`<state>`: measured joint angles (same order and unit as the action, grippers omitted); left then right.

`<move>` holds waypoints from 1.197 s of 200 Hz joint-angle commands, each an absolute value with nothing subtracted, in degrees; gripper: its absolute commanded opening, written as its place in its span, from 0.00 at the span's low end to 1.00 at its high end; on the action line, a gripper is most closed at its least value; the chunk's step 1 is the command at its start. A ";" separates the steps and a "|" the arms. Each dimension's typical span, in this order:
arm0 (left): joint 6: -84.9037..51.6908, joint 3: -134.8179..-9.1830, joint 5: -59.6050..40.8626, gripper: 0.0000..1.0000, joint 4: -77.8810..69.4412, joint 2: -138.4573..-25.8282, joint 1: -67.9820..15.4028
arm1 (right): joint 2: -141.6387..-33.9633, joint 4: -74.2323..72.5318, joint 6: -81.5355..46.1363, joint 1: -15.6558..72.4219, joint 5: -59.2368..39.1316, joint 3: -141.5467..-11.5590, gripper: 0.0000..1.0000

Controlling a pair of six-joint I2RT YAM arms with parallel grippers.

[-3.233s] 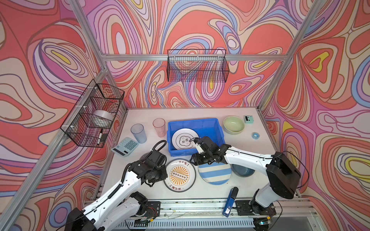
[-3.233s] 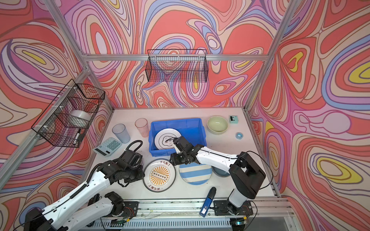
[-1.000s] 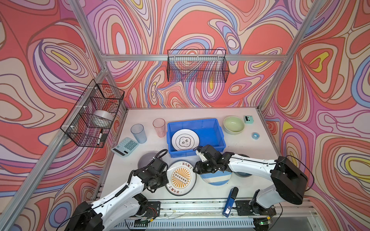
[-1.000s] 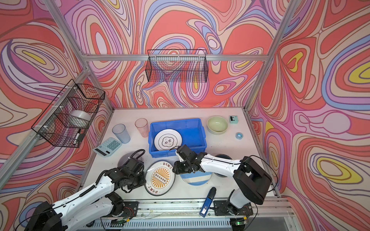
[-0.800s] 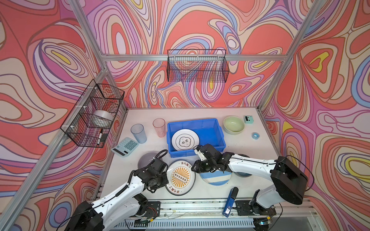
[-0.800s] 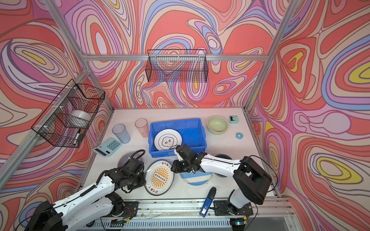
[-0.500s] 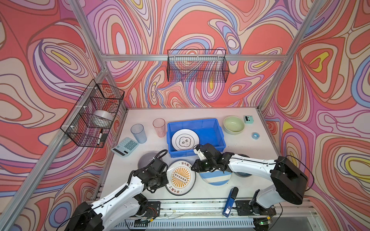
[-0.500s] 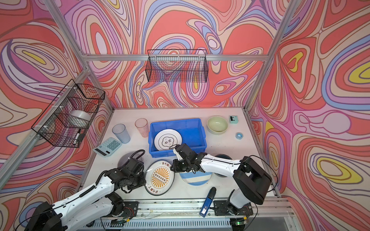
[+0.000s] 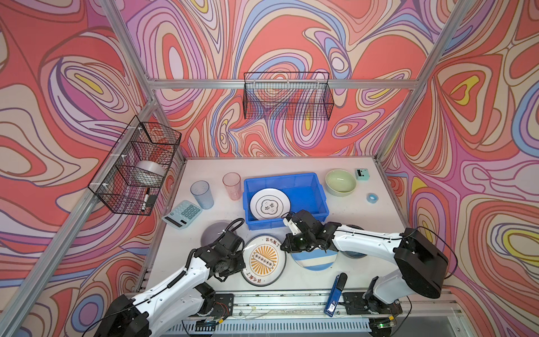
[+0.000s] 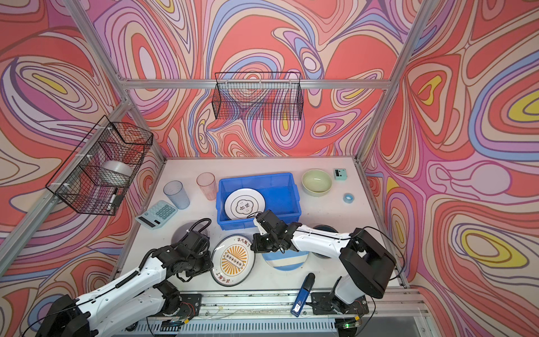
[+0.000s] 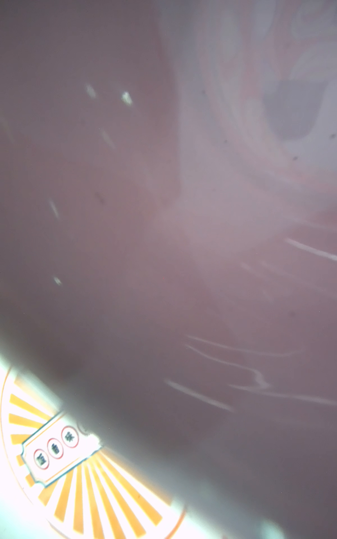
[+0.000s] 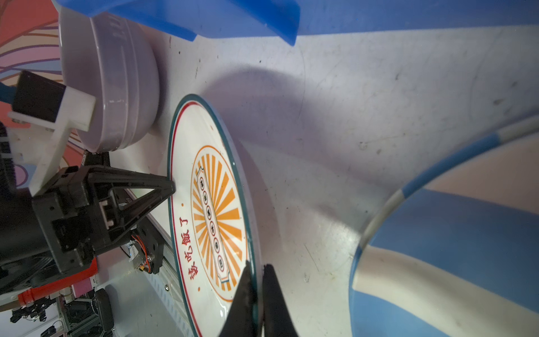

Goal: Place the mixed dishes into the plastic bin
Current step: 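Close both grippers on the sunburst plate's edges and lift it over the bin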

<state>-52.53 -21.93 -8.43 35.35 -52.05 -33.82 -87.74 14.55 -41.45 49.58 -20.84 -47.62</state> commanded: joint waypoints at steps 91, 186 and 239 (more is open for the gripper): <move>-48.61 -41.48 -5.13 0.48 51.79 -46.64 -34.02 | -80.09 25.57 -37.70 47.81 -21.12 -55.24 0.00; -40.30 -51.92 -7.89 0.53 56.15 -49.93 -25.07 | -78.16 30.85 -36.56 35.38 -23.47 -64.75 0.00; -37.88 -53.85 -9.01 0.53 55.23 -52.11 -22.26 | -83.80 30.56 -34.52 28.34 -23.19 -72.41 0.00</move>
<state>-39.99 -51.99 -8.03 53.89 -51.16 -23.05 -81.34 32.95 -35.83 30.65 -22.04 -68.71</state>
